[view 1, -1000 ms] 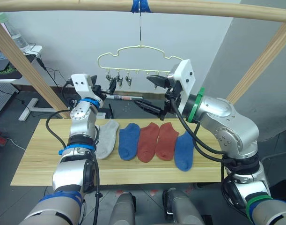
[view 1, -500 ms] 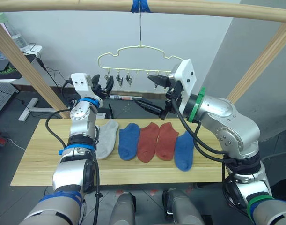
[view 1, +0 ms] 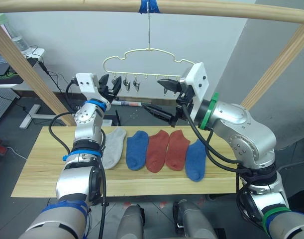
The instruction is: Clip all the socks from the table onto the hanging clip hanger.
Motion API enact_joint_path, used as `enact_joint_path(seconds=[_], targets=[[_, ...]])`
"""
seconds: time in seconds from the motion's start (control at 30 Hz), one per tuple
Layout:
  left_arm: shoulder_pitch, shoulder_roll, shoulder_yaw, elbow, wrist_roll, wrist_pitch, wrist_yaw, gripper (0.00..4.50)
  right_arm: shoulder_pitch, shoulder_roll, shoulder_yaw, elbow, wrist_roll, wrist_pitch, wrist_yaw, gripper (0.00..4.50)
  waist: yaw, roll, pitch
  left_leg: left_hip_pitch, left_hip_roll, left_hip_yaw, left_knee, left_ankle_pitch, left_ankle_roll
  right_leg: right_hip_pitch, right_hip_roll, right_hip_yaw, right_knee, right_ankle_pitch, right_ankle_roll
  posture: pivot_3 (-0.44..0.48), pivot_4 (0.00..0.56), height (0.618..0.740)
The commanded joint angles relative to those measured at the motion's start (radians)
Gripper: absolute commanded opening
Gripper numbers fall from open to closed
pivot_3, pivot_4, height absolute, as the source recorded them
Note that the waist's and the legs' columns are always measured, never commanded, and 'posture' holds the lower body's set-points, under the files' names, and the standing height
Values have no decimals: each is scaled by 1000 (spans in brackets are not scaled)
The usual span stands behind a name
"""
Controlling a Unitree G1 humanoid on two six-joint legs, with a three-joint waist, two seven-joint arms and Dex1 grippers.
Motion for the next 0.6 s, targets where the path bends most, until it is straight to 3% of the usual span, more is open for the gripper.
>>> enact_joint_path(seconds=[0.03, 0.23, 0.37, 0.6], targets=[[-18, 6, 2, -26, -2, -19, -5, 2537, -10, 2, -11, -32, 2, -19, -3, 4500, 0, 0, 0, 0, 0, 0, 0, 0, 0, 0, 0, 0, 0, 0, 0, -65, 216, 740], [-18, 5, 2, -25, -1, -17, -6, 2537, -12, 2, -12, -31, 4, -18, -6, 4500, 0, 0, 0, 0, 0, 0, 0, 0, 0, 0, 0, 0, 0, 0, 0, -64, 216, 740], [-16, 7, -2, -16, 4, -9, -7, 1743, -11, 3, -12, -33, 5, -17, -7, 4500, 0, 0, 0, 0, 0, 0, 0, 0, 0, 0, 0, 0, 0, 0, 0, -65, 216, 740], [-15, 9, -5, -9, 10, -3, -5, 1743, -10, 4, -14, -36, 6, -14, -12, 4500, 0, 0, 0, 0, 0, 0, 0, 0, 0, 0, 0, 0, 0, 0, 0, -65, 220, 740]])
